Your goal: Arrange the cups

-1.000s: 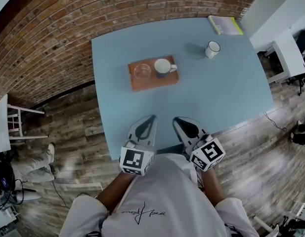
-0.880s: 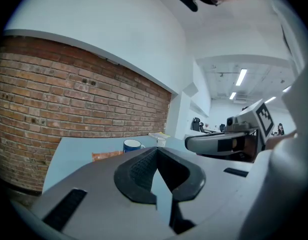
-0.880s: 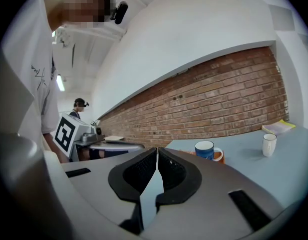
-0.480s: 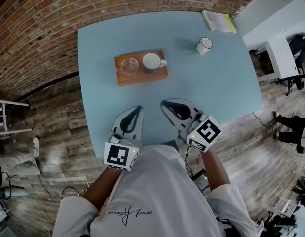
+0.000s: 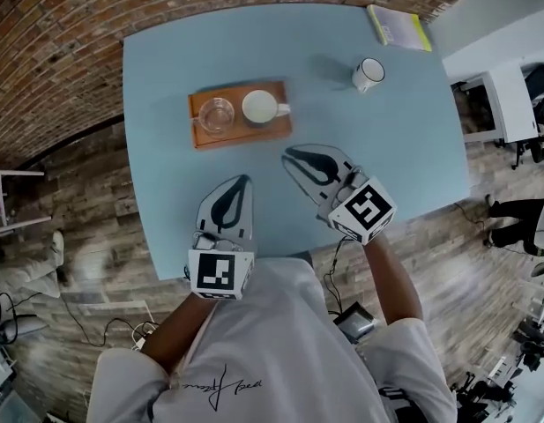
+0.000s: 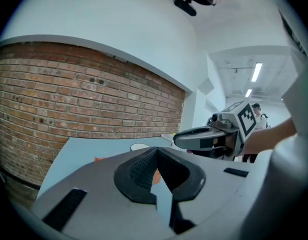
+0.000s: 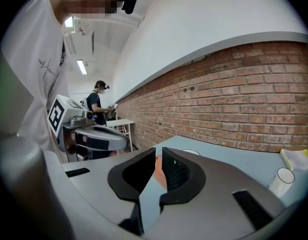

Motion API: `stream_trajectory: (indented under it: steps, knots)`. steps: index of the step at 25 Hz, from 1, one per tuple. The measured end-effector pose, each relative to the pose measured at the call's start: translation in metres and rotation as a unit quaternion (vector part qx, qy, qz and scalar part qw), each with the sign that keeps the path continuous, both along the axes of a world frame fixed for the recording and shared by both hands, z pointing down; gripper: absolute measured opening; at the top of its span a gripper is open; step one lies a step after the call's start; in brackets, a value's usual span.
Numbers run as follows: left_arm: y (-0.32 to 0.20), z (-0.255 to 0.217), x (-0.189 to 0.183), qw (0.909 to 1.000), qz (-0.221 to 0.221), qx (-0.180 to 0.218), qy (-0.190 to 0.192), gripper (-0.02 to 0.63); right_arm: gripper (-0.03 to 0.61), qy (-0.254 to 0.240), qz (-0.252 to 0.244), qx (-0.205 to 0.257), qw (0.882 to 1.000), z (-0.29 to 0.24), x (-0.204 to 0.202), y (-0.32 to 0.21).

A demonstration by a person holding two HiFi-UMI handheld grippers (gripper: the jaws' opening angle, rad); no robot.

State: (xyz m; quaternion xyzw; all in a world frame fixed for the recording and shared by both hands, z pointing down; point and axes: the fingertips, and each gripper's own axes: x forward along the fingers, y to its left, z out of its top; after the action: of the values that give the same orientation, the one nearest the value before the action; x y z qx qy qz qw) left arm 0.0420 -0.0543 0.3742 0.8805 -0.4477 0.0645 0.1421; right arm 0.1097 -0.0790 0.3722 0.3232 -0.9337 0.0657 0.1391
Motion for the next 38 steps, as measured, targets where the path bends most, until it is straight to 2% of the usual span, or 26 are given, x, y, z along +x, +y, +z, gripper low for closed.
stream_trajectory:
  steps: [5,11,12,14,20,27,38]
  knots:
    - [-0.015,0.012,0.014,0.9992,-0.035,-0.003,-0.017,0.006,0.023,0.011,-0.019,-0.005,1.000,0.011,0.010,-0.024]
    - [-0.029,0.020,0.029,0.9982,-0.058,-0.012,-0.004,0.006,0.025,0.033,-0.039,-0.004,0.999,0.029,0.023,-0.054]
    - [-0.030,0.021,0.031,0.9981,-0.059,-0.015,-0.005,0.006,0.035,0.038,-0.042,-0.006,0.998,0.033,0.026,-0.059]
    - [-0.033,0.023,0.035,0.9979,-0.061,-0.019,-0.007,0.006,0.098,0.045,-0.051,-0.011,0.998,0.040,0.029,-0.068]
    - [-0.037,0.030,0.038,0.9969,-0.070,-0.030,-0.017,0.006,0.126,0.059,-0.078,-0.018,0.995,0.066,0.036,-0.091]
    - [-0.037,0.045,0.036,0.9959,-0.073,-0.042,-0.034,0.006,0.144,0.115,-0.147,-0.001,0.982,0.088,0.031,-0.090]
    - [-0.042,0.054,0.036,0.9942,-0.076,-0.054,-0.054,0.006,0.144,0.119,-0.216,-0.011,0.969,0.108,0.021,-0.099]
